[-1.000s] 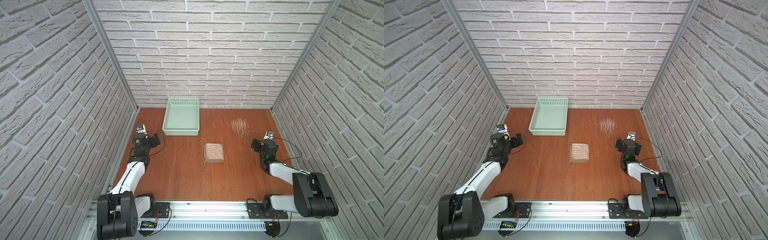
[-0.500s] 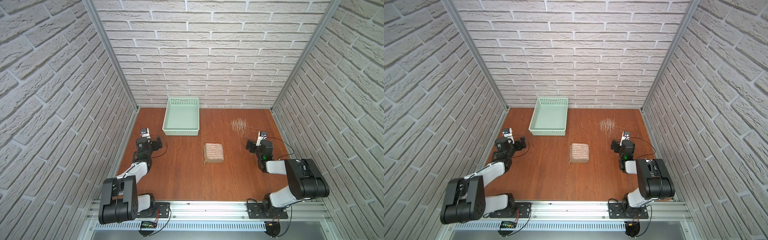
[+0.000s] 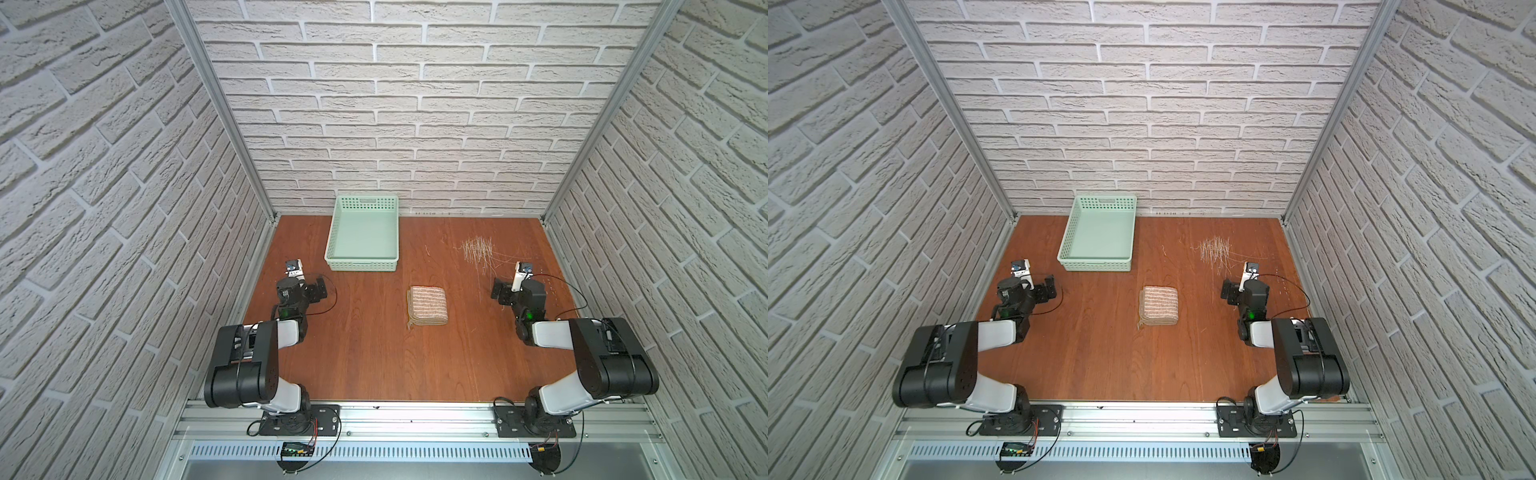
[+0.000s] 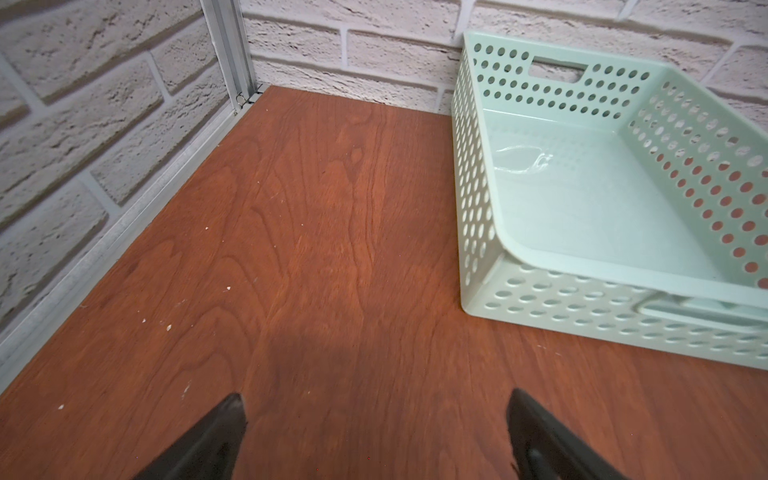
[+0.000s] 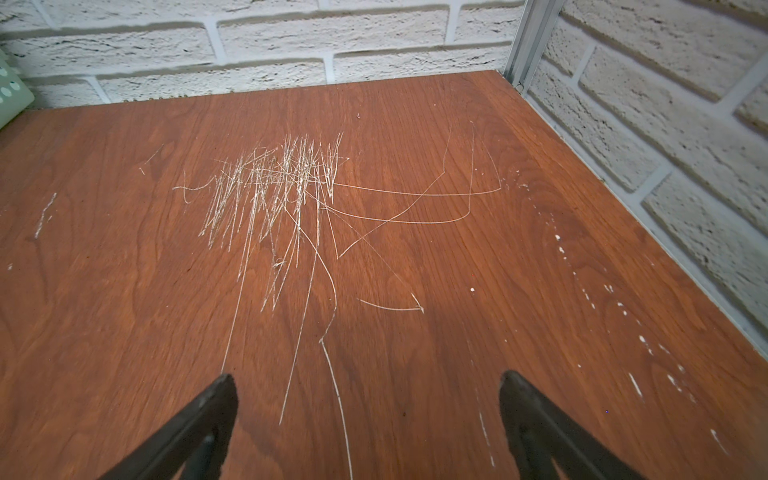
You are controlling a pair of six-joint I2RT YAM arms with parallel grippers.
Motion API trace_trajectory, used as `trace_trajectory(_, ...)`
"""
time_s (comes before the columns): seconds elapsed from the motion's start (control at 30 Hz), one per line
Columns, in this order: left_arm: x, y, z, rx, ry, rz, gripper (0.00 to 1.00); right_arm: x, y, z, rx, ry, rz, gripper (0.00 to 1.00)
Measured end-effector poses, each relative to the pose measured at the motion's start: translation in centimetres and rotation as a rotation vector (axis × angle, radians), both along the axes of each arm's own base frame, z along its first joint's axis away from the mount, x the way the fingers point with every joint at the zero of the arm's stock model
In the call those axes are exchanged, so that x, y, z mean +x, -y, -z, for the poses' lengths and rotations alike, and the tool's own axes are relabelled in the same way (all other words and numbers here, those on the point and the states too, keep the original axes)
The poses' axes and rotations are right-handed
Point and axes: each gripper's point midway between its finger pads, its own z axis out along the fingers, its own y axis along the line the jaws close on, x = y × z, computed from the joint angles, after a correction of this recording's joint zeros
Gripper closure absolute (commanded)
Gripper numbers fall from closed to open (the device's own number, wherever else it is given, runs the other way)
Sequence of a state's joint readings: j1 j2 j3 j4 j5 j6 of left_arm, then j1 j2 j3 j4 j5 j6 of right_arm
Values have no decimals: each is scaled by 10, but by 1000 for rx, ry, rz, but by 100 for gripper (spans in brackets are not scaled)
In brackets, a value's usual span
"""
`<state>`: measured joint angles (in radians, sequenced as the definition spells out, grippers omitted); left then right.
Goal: Fold the square dishcloth
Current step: Reset both arms
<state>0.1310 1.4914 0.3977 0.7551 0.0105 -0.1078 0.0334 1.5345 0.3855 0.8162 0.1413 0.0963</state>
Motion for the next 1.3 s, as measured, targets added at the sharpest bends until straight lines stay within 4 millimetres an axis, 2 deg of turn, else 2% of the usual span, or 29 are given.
trace_trajectory(0.17,2,7,11,33,-24,10,2,0,0,0,0,0,-1,0)
trace_trajectory(0.53,5,4,4,54,7,-13,2,0,0,0,1,0,-2,0)
trace_trajectory(1.3,5,4,4,54,7,-13,2,0,0,0,1,0,-3,0)
